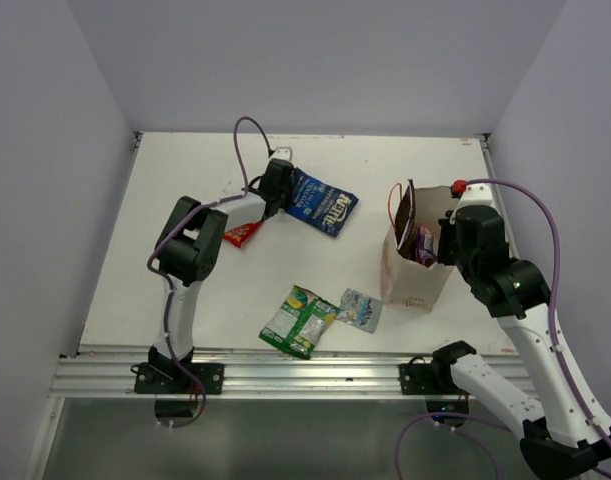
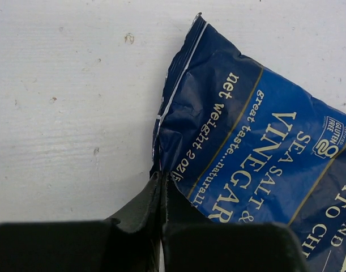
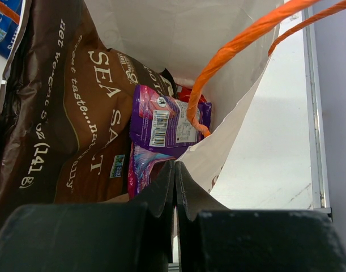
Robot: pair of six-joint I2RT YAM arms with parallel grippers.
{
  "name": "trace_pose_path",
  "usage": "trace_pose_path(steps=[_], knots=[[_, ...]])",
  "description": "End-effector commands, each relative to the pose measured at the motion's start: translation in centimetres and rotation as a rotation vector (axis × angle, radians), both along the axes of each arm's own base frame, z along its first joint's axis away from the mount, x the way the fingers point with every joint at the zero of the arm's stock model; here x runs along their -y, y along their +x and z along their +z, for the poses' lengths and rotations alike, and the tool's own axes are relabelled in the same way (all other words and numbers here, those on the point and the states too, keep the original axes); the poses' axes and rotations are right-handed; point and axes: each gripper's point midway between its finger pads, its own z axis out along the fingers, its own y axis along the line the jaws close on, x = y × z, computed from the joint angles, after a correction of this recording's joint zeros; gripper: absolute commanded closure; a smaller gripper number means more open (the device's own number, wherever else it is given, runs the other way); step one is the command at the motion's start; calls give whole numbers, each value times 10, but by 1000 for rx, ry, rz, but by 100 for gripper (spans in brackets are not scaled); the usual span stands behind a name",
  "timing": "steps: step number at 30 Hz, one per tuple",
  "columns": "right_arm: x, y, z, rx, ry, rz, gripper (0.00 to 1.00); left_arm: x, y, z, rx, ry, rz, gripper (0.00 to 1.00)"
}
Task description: Place the snacks into the paper bag
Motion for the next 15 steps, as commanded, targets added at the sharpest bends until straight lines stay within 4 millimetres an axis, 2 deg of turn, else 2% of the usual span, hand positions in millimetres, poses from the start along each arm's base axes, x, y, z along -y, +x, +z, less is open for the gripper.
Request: trace_pose_path(steps=[1, 3, 4, 5, 6, 9, 10, 12, 15], knots=[[-3, 4, 0, 10, -3, 17, 100, 4, -8, 3, -9, 3, -22, 100], [-3, 3, 0, 11, -2, 15, 100, 6, -12, 13, 10, -18, -20, 100], [-2, 3, 1, 12, -2, 13, 100, 11, -13, 36, 47, -50, -33, 100], [-3, 3, 1, 13, -1, 16, 100, 14, -15, 46, 64, -76, -35, 100], [-2, 3, 1, 15, -2, 14, 100, 18, -16, 75, 107, -114, -48, 100], [-3, 3, 0, 12, -2, 17, 100, 35, -20, 124, 173, -199, -83, 100], [-3, 4, 0, 11, 0, 19, 100, 44, -25, 156, 217, -249, -117, 100], [-3, 3, 0, 13, 0, 18, 100, 59, -35, 206, 290, -319, -160, 100], [-3, 3, -1, 12, -2, 17, 100, 79, -49, 258, 372, -377, -208, 100]])
